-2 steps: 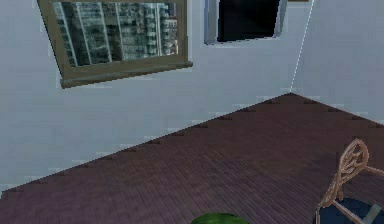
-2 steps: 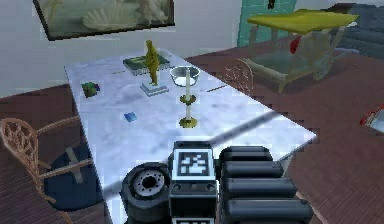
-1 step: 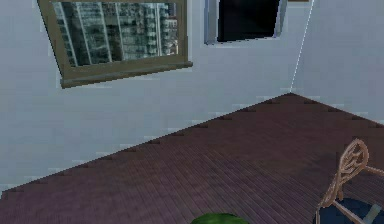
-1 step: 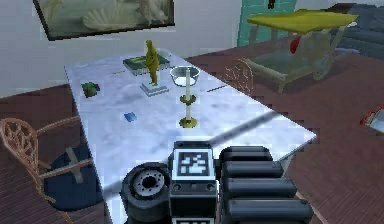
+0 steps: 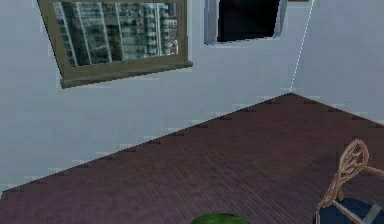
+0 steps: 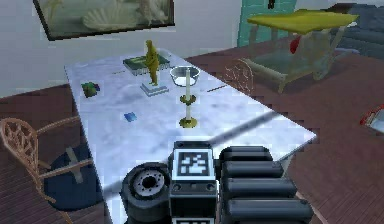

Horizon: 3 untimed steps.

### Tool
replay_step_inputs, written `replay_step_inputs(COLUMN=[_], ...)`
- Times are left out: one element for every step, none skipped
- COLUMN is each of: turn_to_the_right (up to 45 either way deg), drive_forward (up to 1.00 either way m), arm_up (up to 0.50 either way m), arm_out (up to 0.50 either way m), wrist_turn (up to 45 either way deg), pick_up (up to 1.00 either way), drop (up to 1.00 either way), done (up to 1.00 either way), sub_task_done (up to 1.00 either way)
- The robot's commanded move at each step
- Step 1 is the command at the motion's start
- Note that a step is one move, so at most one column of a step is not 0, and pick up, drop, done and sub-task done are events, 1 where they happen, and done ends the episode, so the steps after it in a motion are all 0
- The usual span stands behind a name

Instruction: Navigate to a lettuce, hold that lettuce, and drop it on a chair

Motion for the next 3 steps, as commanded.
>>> replay_step_inputs(turn_to_the_right=[12.0, 0.0, -45.0], drive_forward=[0.0, 0.15, 0.0], arm_up=[0.0, 0.0, 0.0], arm_out=[0.0, 0.0, 0.0], wrist_turn=[0.0, 0.0, 0.0], pick_up=[0.0, 0.0, 0.0], drop=[0.0, 0.0, 0.0], done=[0.0, 0.0, 0.0], sub_task_done=[0.0, 0.0, 0.0])
